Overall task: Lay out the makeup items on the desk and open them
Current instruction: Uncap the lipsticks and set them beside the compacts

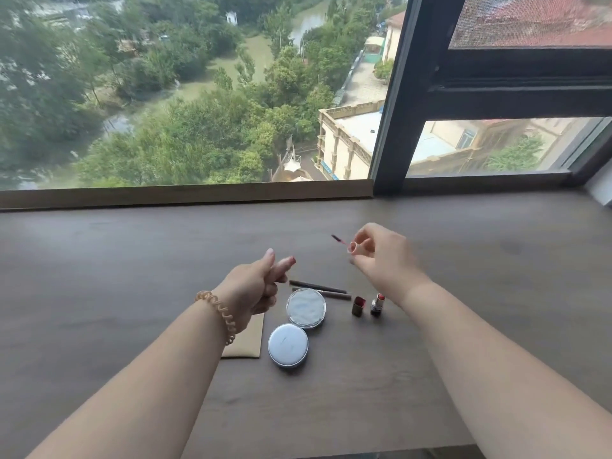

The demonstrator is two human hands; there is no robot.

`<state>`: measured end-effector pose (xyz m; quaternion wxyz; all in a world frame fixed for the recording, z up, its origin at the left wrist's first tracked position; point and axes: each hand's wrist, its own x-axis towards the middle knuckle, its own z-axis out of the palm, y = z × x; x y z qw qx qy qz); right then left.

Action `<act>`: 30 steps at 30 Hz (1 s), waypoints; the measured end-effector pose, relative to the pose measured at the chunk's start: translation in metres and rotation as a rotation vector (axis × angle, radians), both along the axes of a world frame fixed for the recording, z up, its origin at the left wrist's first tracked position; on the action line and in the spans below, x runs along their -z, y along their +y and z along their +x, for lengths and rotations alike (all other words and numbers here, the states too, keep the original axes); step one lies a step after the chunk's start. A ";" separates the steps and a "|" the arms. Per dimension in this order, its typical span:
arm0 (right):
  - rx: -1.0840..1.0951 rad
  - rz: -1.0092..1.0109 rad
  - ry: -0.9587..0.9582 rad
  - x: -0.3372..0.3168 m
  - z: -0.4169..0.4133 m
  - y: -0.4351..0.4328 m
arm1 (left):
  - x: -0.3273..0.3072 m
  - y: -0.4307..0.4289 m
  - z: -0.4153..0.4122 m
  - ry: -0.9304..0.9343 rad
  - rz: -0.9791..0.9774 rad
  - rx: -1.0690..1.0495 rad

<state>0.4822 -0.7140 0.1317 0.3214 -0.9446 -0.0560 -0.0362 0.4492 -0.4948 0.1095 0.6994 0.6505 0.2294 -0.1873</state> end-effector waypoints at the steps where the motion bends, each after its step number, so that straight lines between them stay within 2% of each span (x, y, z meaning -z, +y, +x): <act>1: 0.107 0.118 0.030 0.005 0.002 -0.007 | 0.000 -0.001 -0.002 -0.012 0.000 0.018; 3: 0.250 0.239 0.055 0.019 0.000 -0.017 | 0.001 -0.006 -0.007 -0.027 0.084 0.080; 6: 0.336 0.166 0.016 0.045 -0.015 -0.021 | 0.010 -0.028 -0.010 -0.160 0.150 0.081; 9: 0.315 0.191 0.068 0.075 -0.036 -0.018 | 0.029 -0.050 -0.014 -0.214 0.178 0.078; 11: 0.267 0.144 0.124 0.095 -0.049 -0.016 | 0.046 -0.060 -0.019 -0.198 0.281 0.077; 13: 0.246 0.101 0.159 0.112 -0.057 -0.014 | 0.066 -0.070 -0.023 -0.216 0.473 0.116; 17: 0.231 0.051 0.196 0.135 -0.057 -0.008 | 0.088 -0.083 -0.032 -0.283 1.087 0.303; 19: 0.214 -0.001 0.196 0.143 -0.055 -0.005 | 0.093 -0.087 -0.032 -0.311 1.216 0.394; 24: 0.182 -0.153 0.209 0.155 -0.057 -0.004 | 0.108 -0.094 -0.035 -0.300 1.235 0.504; 30: 0.171 -0.134 0.194 0.158 -0.055 -0.005 | 0.122 -0.096 -0.039 -0.277 1.256 0.496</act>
